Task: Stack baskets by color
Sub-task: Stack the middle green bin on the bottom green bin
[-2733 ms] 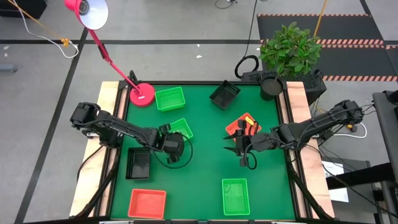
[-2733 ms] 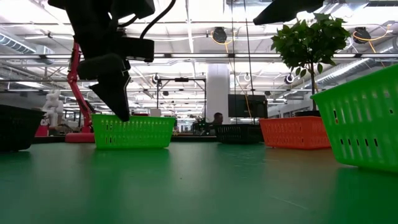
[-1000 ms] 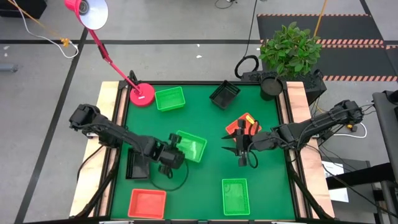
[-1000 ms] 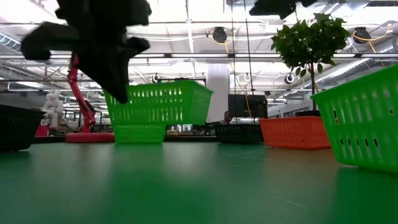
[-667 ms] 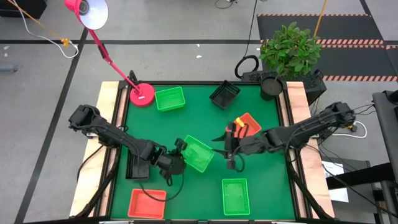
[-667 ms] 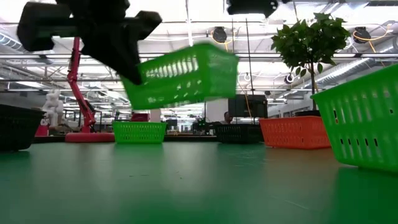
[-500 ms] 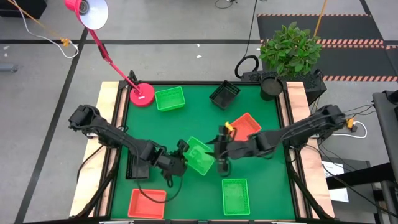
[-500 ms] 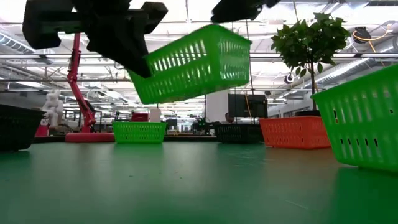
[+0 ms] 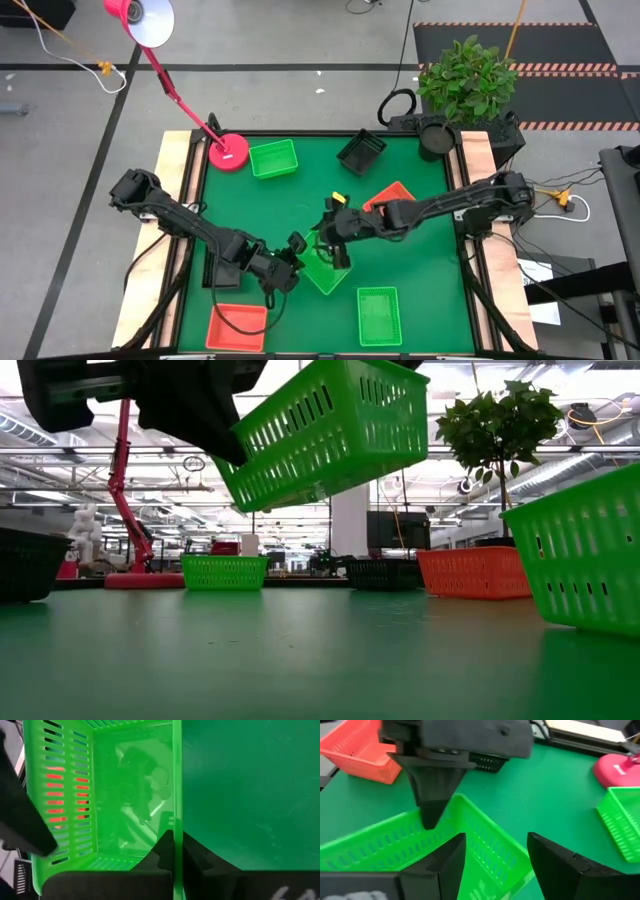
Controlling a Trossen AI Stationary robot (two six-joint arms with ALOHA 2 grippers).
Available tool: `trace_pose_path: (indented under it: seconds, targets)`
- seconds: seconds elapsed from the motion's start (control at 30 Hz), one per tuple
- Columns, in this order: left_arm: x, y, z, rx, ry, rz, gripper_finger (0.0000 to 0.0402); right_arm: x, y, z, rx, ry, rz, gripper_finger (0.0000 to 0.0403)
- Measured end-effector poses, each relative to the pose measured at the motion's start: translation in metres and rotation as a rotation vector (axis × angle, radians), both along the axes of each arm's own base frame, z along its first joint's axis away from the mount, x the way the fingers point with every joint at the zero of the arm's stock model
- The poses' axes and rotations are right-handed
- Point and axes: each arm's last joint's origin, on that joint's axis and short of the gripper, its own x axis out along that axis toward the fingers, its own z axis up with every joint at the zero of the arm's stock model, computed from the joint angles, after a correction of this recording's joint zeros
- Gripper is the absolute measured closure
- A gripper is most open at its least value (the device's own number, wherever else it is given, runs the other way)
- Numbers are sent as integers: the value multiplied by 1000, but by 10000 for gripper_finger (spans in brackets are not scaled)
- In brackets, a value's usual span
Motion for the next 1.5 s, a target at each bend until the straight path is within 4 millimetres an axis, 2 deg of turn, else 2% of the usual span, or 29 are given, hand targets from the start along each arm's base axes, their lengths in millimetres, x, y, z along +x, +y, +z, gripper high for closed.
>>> trace_pose_path:
  seconds: [0.17, 0.33, 0.47, 0.57, 0.8, 0.93, 1.17, 1.33, 1.5]
  targets:
    - [1, 2, 0, 21, 1, -18, 390, 5, -24, 0, 51, 7, 96, 197]
    - [5, 10, 0, 28, 2, 2, 389, 4, -36, -2, 22, 28, 150, 215]
    - [9, 18, 1, 42, 2, -25, 382, 4, -37, -2, 28, 30, 186, 234]
    - [12, 21, 1, 28, -5, -55, 393, 2, -38, -4, -4, 49, 205, 243]
    - [15, 22, 4, 54, -39, -114, 381, -2, -45, -9, -23, 112, 205, 245]
    - [18, 21, 6, 68, -65, -136, 393, -2, -47, -10, -30, 121, 205, 249]
    - [18, 22, 6, 79, -68, -148, 383, -6, -47, -13, -34, 171, 214, 279]
    - [19, 22, 6, 99, -72, -167, 394, -7, -47, -15, -37, 192, 220, 296]
    - [19, 22, 7, 114, -83, -161, 378, -10, -47, -17, -37, 225, 221, 323]
